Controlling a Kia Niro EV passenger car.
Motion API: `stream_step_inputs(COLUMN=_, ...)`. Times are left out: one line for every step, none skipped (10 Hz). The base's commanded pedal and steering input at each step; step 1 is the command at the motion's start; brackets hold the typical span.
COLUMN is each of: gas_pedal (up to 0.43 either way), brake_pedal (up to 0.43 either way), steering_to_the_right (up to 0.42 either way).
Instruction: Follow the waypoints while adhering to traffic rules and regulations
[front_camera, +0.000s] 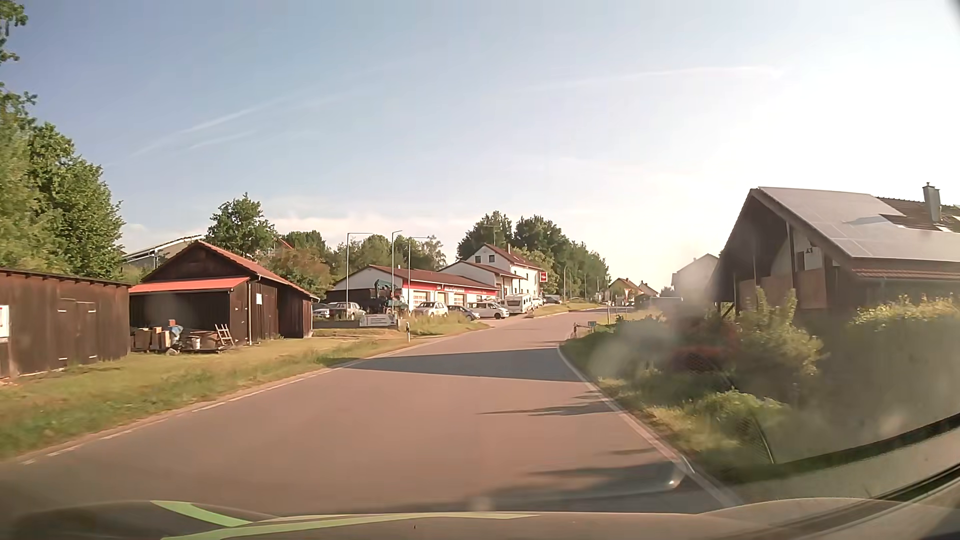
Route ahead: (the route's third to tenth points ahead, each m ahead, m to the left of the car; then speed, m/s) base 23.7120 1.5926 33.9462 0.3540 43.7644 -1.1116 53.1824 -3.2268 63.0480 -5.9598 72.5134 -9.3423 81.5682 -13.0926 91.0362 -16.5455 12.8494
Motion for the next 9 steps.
stream_step_inputs(gas_pedal=0.079, brake_pedal=0.000, steering_to_the_right=0.018)
stream_step_inputs(gas_pedal=0.079, brake_pedal=0.000, steering_to_the_right=0.020)
stream_step_inputs(gas_pedal=0.079, brake_pedal=0.000, steering_to_the_right=0.019)
stream_step_inputs(gas_pedal=0.079, brake_pedal=0.000, steering_to_the_right=0.019)
stream_step_inputs(gas_pedal=0.079, brake_pedal=0.000, steering_to_the_right=0.019)
stream_step_inputs(gas_pedal=0.079, brake_pedal=0.000, steering_to_the_right=0.019)
stream_step_inputs(gas_pedal=0.079, brake_pedal=0.000, steering_to_the_right=0.019)
stream_step_inputs(gas_pedal=0.079, brake_pedal=0.000, steering_to_the_right=0.019)
stream_step_inputs(gas_pedal=0.079, brake_pedal=0.000, steering_to_the_right=0.019)
